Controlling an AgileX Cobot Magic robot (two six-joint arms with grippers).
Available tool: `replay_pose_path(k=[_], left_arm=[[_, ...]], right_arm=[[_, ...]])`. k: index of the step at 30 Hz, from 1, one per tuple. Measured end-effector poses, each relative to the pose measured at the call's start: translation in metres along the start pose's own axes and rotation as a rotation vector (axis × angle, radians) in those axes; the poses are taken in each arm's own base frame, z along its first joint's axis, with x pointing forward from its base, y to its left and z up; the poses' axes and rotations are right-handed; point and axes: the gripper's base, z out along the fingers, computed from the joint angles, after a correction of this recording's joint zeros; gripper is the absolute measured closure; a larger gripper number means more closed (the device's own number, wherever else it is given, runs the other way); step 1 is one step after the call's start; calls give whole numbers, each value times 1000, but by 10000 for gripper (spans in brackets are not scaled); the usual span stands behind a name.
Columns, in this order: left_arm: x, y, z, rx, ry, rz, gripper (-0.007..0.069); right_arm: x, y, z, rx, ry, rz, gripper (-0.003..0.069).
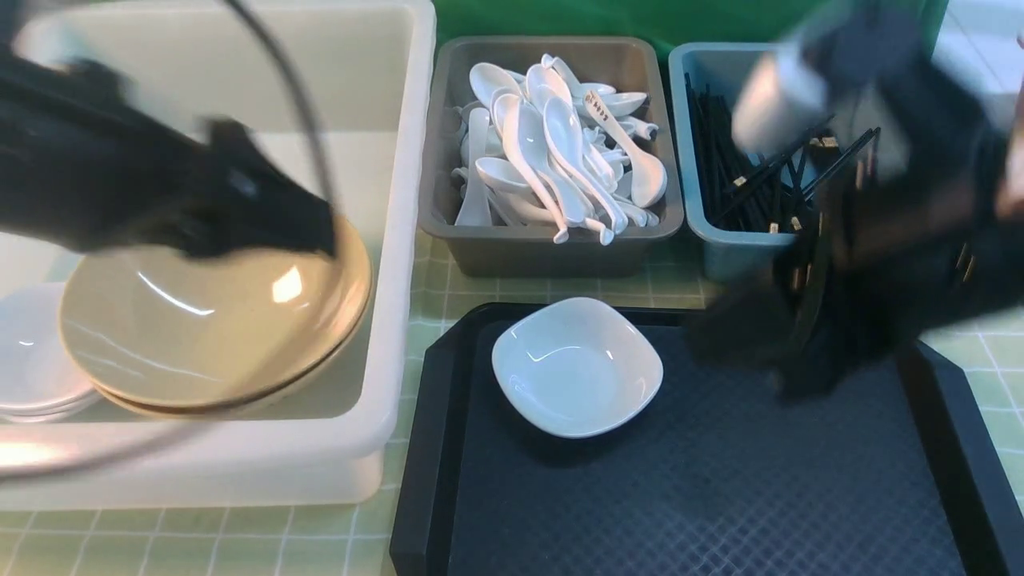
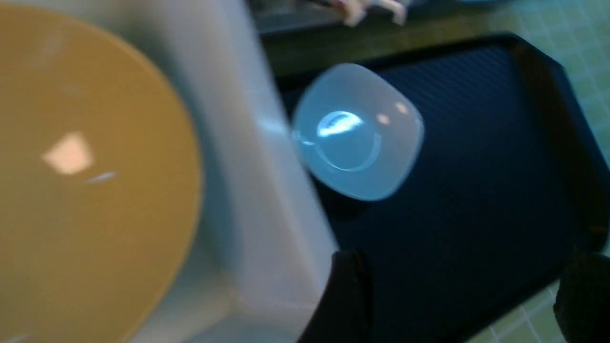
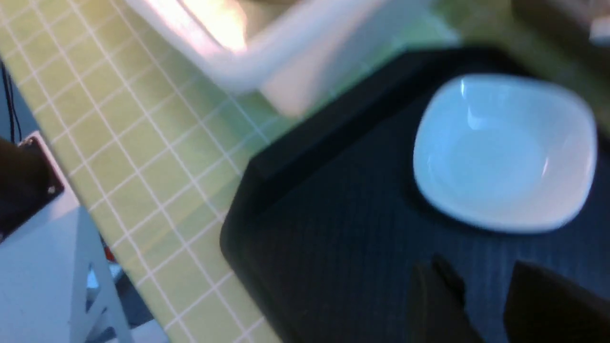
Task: On green table put chopsticks spoon bowls plates into blue grey white boxes.
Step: 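Reach for and grasp the small white dish on the black tray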
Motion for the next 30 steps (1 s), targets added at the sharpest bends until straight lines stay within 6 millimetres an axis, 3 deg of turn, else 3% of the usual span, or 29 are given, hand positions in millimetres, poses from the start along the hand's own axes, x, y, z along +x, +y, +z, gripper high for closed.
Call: replay_pose_path(k=[3,8,9,14,17,23,30], left_arm=[[8,-25,18,82,37,82,165],[21,-51,39,154,45,204,223],[21,-52,39,156,44,208,230],[24,-58,41,178,56,252,272],[26,-59,40,185,71,251,289],[27,-59,41,191,84,249,326],[27,-59,41,191,84,250,340]], right_arm=[[19,-13,26,40,-7,210,391],[24,-39,66,114,-80,443,323],[23,-42,68,119,-82,450,321],[18,-93,100,213,-24,595,292],[22,-111,114,238,16,644,289],[31,-120,148,163,64,725,289],[29,-124,169,91,40,752,288]])
